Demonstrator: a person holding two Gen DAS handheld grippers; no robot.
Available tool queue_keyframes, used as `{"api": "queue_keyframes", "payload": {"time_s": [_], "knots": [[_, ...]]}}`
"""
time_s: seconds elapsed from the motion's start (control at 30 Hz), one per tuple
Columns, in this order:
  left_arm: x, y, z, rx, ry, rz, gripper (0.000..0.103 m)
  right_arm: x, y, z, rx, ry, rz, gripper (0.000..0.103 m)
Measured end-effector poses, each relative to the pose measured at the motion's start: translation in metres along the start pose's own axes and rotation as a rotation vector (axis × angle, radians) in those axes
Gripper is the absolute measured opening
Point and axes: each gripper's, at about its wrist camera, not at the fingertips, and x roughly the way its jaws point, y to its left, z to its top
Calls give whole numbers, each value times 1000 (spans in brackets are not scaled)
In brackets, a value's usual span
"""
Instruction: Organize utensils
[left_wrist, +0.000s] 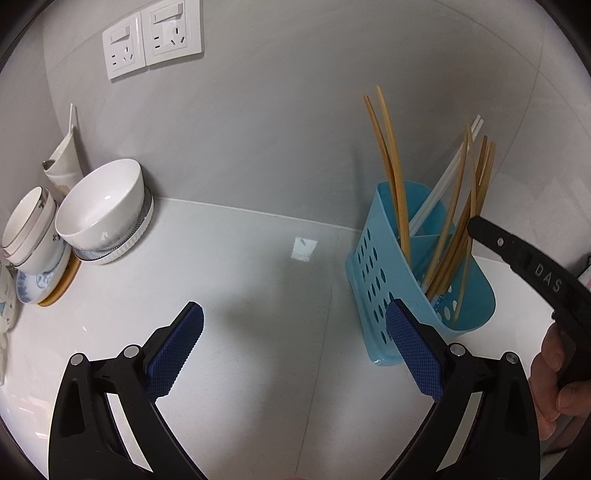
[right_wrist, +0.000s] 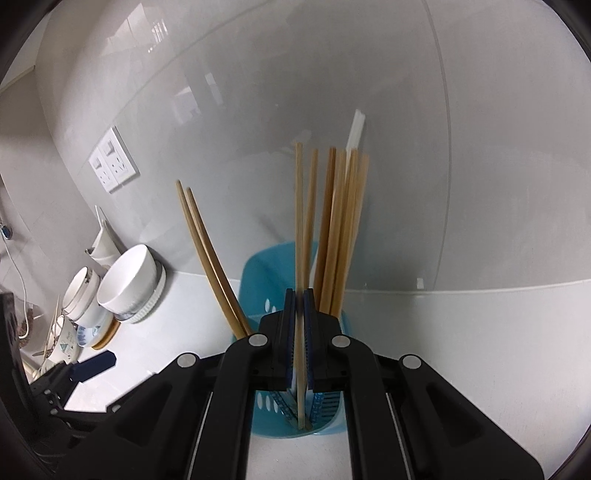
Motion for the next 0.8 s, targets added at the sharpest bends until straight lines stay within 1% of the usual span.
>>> {"api": "queue_keyframes", "payload": {"time_s": [0.17, 0.2, 0.37, 0.4, 0.47, 0.5, 0.53, 0.57, 0.6, 0.63, 0.7, 0.77, 0.8], "knots": [[-3, -1, 4, -10, -9, 2, 97, -1, 0, -2, -10, 26, -12, 4], [-4, -1, 5, -9, -12, 2, 97, -3, 0, -1, -11, 32, -13, 6], [-12, -4, 4, 2, -23, -1, 97, -17, -1, 2, -13, 38, -31, 7], [-14, -4, 4, 5, -26, -2, 97, -21, -1, 3, -13, 36, -37, 10], [-20, -6, 3, 9, -36, -4, 97, -33, -3, 4, -16, 26, -47, 20], [-24, -7, 3, 10, -41, -5, 97, -39, -4, 4, -20, 19, -53, 32], [-27, -8, 3, 12, -47, -6, 97, -46, -4, 4, -23, 10, -59, 39], [-32, -9, 2, 14, -54, -8, 97, -53, -5, 4, -28, 0, -67, 41], [-36, -10, 1, 15, -58, -11, 97, -60, -6, 4, -34, -4, -72, 44], [-39, -11, 0, 15, -62, -15, 97, -66, -6, 4, -42, -5, -77, 51], [-48, -13, -3, 11, -67, -28, 97, -81, -8, 2, -54, -11, -91, 59], [-56, -15, -6, 11, -70, -36, 97, -93, -9, 0, -68, -3, -93, 63], [-61, -16, -8, 12, -74, -33, 97, -100, -10, -3, -75, -1, -96, 66]]}}
